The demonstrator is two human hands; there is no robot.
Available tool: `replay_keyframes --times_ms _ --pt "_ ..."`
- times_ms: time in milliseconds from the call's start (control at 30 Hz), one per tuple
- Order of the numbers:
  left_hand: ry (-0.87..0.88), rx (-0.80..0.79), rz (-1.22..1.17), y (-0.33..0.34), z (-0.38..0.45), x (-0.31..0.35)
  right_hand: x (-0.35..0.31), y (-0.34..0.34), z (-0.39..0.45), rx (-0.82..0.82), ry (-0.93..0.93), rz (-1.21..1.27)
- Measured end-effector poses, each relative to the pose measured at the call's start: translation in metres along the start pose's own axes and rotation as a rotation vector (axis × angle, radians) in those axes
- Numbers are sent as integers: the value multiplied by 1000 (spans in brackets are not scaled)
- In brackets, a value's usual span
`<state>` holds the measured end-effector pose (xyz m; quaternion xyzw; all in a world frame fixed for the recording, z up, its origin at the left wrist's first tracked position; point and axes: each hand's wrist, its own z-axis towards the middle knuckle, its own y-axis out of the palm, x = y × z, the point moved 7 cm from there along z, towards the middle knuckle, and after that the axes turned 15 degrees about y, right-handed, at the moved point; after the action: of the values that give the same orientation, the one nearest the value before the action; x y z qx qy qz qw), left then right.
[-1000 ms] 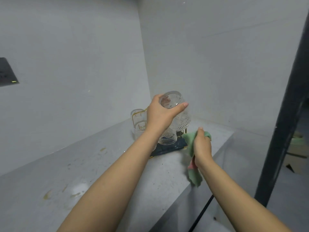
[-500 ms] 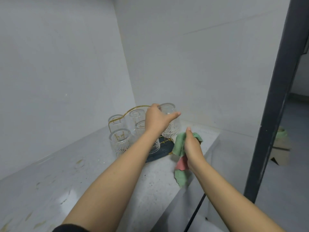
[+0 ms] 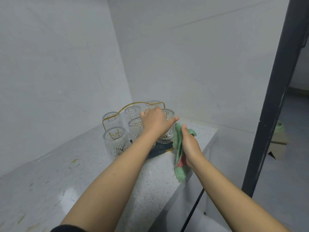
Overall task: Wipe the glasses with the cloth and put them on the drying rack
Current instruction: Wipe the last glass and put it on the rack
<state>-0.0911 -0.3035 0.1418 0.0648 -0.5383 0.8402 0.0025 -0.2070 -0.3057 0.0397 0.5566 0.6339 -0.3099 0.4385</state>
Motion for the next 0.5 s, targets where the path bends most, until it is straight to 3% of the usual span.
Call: replay_keyframes --times_ms 333,400,500 --pt "48 -68 90 -3 3 -8 -10 3 -13 6 -14 12" --pt "31 15 -9 -15 0 -16 -19 4 -18 9 -61 -43" --pt "26 265 -123 -45 -12 -34 -35 8 -27 46 -151 -144"
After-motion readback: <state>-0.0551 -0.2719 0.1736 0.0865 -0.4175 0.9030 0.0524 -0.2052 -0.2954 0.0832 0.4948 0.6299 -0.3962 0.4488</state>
